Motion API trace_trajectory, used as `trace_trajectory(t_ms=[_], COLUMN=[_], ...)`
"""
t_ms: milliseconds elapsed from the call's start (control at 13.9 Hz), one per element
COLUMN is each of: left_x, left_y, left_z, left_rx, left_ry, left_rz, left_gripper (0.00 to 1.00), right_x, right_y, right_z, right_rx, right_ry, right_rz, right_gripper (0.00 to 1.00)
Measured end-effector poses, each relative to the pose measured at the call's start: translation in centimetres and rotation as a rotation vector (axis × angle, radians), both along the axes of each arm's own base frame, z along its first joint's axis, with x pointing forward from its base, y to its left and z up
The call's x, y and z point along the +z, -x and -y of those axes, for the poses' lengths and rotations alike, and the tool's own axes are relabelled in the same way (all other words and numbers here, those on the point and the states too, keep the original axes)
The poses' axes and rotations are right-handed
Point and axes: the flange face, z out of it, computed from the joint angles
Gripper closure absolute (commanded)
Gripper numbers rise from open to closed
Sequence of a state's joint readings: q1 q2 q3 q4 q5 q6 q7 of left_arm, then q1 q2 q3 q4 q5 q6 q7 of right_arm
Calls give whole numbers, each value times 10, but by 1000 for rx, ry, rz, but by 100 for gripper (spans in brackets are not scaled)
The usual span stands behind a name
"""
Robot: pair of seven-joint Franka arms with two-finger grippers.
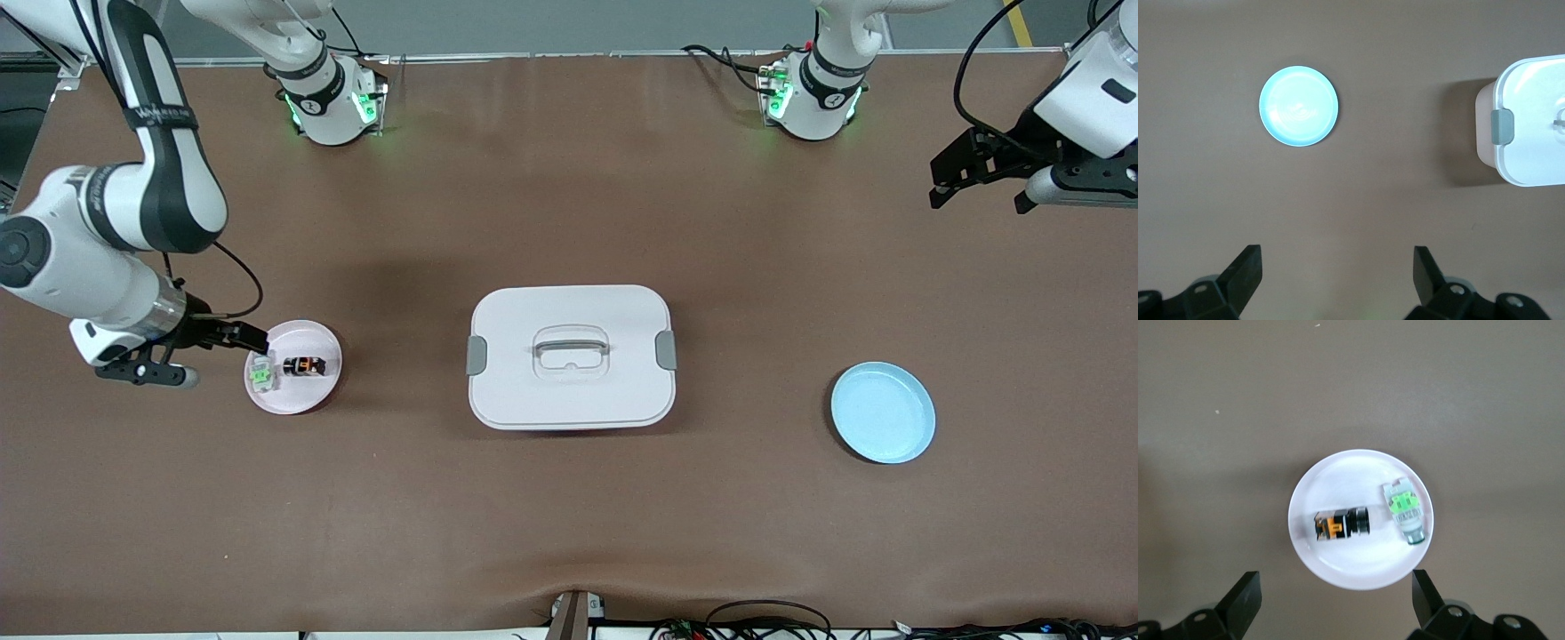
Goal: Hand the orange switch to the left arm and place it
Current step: 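Reach the right gripper down to the orange switch on the white plate, then close the right gripper on the orange switch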
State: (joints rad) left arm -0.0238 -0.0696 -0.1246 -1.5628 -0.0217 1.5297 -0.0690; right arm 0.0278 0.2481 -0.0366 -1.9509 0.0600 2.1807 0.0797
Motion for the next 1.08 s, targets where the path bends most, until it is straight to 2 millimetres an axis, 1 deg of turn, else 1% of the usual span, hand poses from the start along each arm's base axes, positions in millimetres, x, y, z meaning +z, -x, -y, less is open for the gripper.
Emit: trace_trajectory(t_ms=[144,359,575,791,1078], left_x=[0,-1,-2,-4,-7], left_y=[0,0,0,-1,-2], left_z=[0,0,0,0,0], left_rx=[0,0,0,1,1], left_ry=[0,0,0,-1,-2], left_rz=[0,-2,-4,-8,-15], left_gripper=[0,0,0,0,0], right_x=[-31,-76,-111,-135,-151], right_y=[-4,-8,-10,-9,-4], right_z=[-2,-12,-17,-16,-15], right_rx=[1,16,23,26,32], right_ry=[4,11,16,20,21], right_rz=[0,16,29,17,-10], right_gripper=[0,0,0,0,0])
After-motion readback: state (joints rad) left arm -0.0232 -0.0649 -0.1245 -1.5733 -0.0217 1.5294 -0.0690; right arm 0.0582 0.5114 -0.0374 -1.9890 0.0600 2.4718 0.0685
